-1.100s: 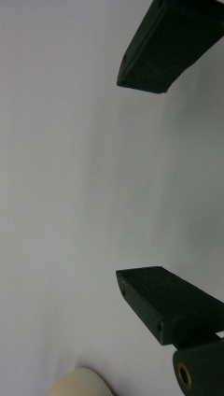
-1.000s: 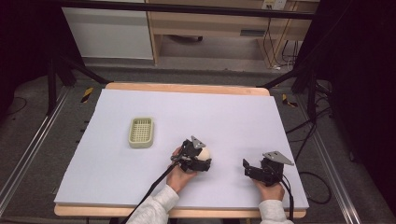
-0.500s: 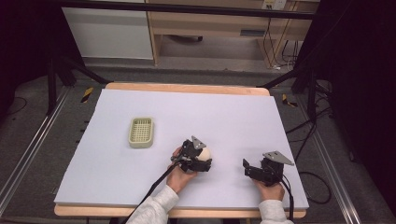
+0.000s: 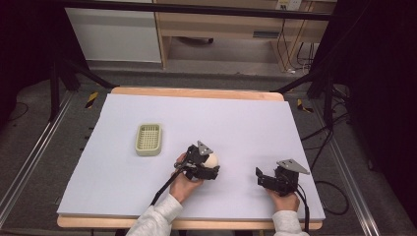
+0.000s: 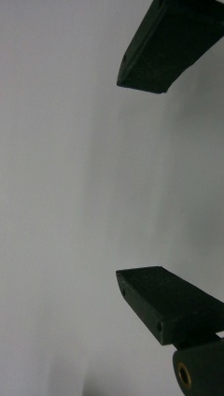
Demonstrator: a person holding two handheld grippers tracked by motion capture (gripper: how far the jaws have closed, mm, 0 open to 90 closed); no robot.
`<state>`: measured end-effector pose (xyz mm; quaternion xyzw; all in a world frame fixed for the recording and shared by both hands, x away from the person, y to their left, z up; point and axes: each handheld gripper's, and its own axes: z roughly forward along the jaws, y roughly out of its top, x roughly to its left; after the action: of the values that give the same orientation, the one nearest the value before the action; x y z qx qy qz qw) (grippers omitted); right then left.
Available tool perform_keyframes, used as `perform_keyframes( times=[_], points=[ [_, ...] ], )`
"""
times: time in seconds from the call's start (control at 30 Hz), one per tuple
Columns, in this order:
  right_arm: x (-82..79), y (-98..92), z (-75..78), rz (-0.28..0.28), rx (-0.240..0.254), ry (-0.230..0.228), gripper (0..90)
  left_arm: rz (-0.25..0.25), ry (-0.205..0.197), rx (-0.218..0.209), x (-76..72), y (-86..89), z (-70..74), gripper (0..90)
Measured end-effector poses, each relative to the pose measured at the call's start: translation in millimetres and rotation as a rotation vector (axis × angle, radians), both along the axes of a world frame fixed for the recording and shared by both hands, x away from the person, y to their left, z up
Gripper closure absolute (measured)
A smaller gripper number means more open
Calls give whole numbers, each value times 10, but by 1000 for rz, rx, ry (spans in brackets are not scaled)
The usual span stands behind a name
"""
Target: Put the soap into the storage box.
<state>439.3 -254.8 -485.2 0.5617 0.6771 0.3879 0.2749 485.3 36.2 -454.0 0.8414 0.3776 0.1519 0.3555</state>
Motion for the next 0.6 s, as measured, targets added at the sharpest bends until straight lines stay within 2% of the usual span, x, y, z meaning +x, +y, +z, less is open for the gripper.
perform_keyframes(
  times=[0.27, 0.6],
  points=[
    [0, 1, 0, -1, -1, -1, 78, -14, -12, 14, -30, 117, 126, 240],
    [0, 1, 0, 0, -4, -3, 78, 4, -24, 22, -32, 320, 257, 240]
  ],
)
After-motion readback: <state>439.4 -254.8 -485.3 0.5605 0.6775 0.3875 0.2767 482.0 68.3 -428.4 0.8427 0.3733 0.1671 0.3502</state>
